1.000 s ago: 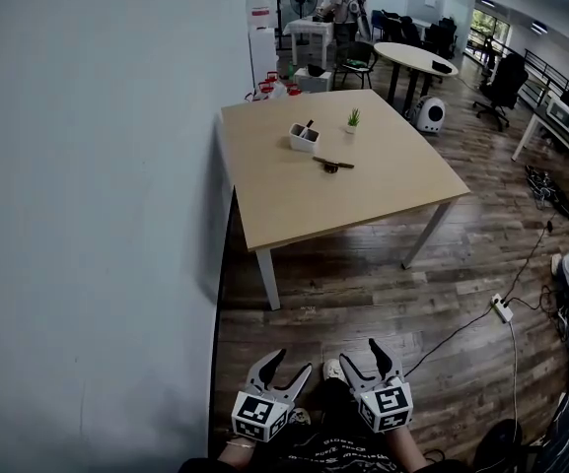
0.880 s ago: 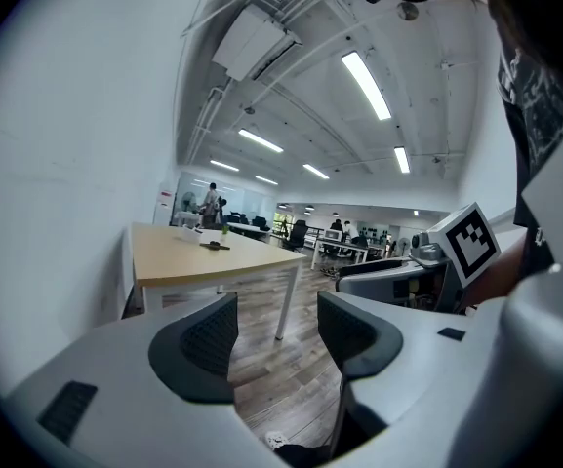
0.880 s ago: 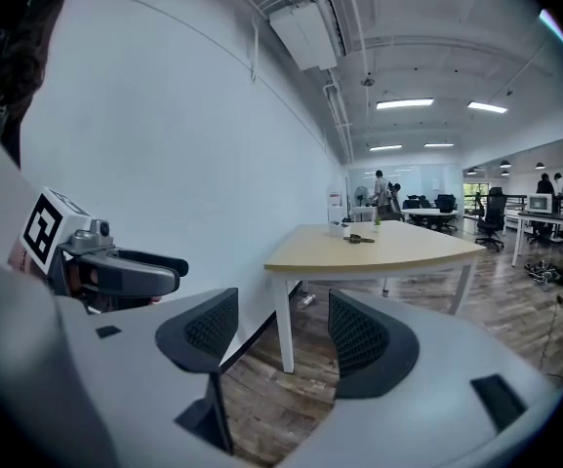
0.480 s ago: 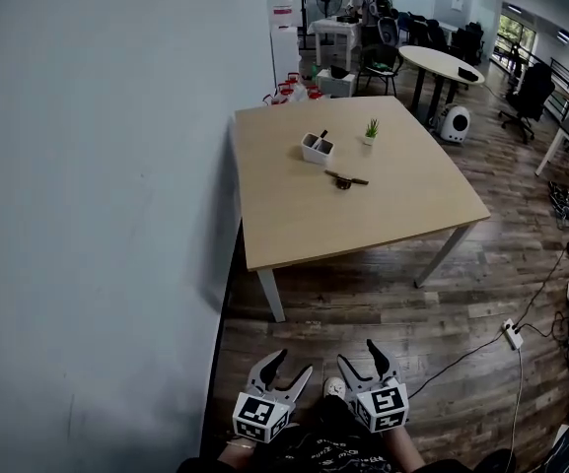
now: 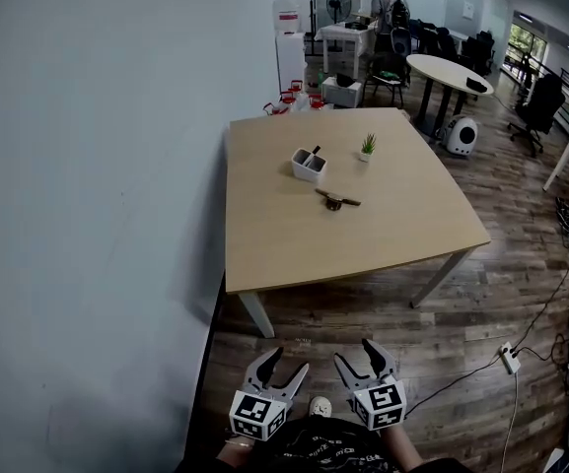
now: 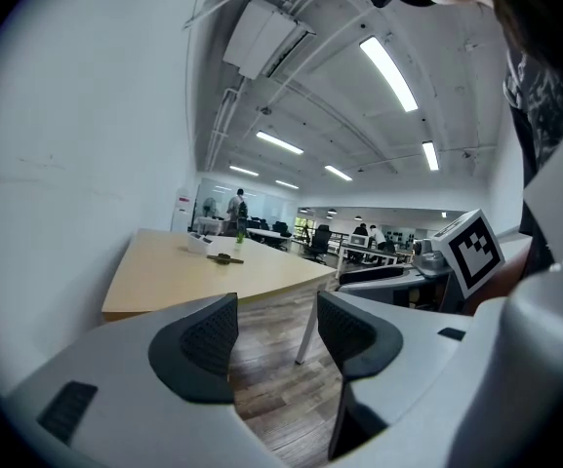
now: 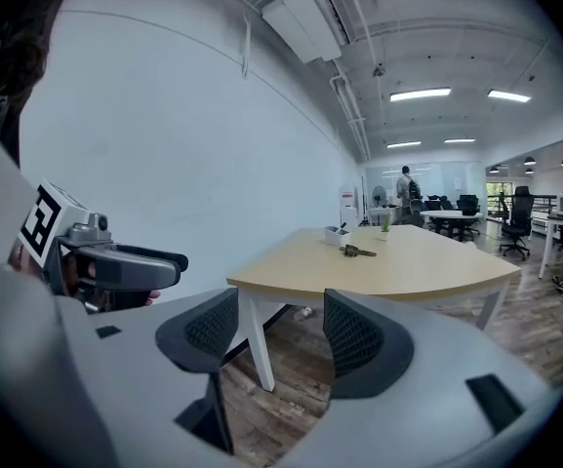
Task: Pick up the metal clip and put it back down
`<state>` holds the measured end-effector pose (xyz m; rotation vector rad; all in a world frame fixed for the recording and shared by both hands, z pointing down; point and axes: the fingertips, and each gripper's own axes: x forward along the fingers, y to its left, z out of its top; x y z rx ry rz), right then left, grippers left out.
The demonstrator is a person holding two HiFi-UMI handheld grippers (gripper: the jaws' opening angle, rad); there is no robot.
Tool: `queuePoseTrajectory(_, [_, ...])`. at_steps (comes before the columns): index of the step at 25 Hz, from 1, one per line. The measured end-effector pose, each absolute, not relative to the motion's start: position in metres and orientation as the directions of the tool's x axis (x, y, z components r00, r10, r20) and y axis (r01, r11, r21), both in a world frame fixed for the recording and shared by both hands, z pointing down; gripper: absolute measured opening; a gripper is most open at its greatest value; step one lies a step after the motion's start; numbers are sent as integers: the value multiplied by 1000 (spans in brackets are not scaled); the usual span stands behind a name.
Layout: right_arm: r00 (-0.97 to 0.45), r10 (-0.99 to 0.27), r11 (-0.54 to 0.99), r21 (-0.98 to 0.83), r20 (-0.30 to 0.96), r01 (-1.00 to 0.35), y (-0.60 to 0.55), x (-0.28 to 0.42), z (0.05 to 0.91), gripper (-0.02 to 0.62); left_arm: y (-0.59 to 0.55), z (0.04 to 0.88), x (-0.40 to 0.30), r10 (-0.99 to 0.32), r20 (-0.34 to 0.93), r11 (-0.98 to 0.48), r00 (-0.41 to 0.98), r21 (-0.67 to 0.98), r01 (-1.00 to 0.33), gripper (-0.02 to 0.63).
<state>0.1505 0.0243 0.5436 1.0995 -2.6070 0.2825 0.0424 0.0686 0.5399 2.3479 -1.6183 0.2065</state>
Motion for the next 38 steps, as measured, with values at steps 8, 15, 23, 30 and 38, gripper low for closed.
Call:
queuePoseTrajectory(8, [-668, -654, 695, -67, 357, -716, -21, 179, 547, 288, 28, 543, 76, -887, 281, -331, 366, 165, -929, 247])
queuePoseTrajectory(15, [-651, -658, 679, -76, 379, -730, -41, 185, 559, 288, 4, 552, 83, -873, 302, -344, 383, 176, -923, 248])
queuePoseTrajectory(23, [-619, -676, 648, -78, 401, -758, -91, 176, 562, 288, -60, 560, 71, -853, 307, -378, 423, 196, -905, 247])
queuePoseTrajectory(30, [-587, -680, 620, -83, 440, -780, -147, 155, 575, 288, -127, 561, 44, -829, 298, -420, 473, 225, -879, 247])
queuePoseTrajectory(38, [-537, -702, 581, -59, 468, -811, -210, 126, 577, 288, -199, 566, 10, -794, 307, -480, 525, 215, -851, 247])
